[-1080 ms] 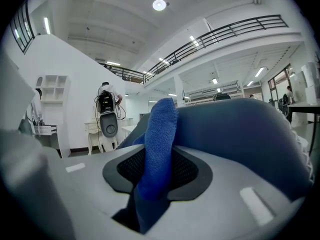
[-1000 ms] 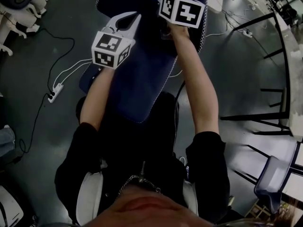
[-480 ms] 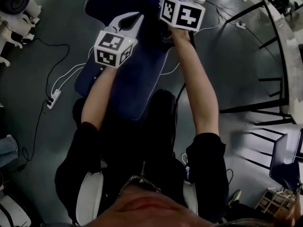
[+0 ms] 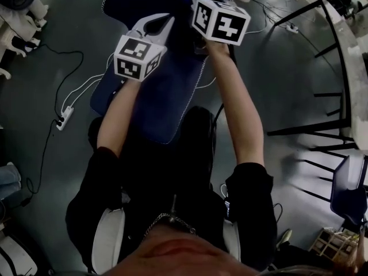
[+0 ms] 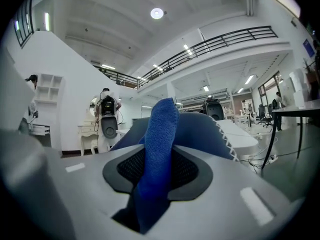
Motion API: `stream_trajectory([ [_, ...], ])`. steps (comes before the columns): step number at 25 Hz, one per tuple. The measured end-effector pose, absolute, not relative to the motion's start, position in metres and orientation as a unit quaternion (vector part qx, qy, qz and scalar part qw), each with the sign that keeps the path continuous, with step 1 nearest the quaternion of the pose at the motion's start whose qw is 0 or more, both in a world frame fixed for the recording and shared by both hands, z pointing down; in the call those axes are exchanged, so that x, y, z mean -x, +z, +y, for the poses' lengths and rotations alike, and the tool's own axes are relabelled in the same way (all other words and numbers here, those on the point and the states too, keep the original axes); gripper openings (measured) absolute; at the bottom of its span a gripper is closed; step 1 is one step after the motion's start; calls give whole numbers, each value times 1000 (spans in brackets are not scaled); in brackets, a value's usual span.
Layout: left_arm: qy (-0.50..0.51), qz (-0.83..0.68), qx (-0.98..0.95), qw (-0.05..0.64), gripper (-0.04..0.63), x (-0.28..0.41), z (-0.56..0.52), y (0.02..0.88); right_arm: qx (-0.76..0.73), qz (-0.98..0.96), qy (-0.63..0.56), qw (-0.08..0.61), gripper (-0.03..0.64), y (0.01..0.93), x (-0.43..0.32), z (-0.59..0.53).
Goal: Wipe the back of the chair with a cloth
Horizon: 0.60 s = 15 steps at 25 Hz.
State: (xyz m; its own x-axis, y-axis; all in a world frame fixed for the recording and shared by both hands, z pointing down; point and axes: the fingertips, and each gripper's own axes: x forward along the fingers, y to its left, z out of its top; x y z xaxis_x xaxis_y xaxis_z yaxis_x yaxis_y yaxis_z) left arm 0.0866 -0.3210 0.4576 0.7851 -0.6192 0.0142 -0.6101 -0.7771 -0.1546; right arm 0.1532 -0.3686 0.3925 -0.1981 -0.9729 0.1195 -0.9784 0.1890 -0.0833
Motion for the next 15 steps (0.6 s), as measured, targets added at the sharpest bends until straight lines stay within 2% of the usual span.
stream_trajectory([
  [15,-51,448,891,63,9,71,-361,471,-593,-800,89,32,133,413,-13,-430],
])
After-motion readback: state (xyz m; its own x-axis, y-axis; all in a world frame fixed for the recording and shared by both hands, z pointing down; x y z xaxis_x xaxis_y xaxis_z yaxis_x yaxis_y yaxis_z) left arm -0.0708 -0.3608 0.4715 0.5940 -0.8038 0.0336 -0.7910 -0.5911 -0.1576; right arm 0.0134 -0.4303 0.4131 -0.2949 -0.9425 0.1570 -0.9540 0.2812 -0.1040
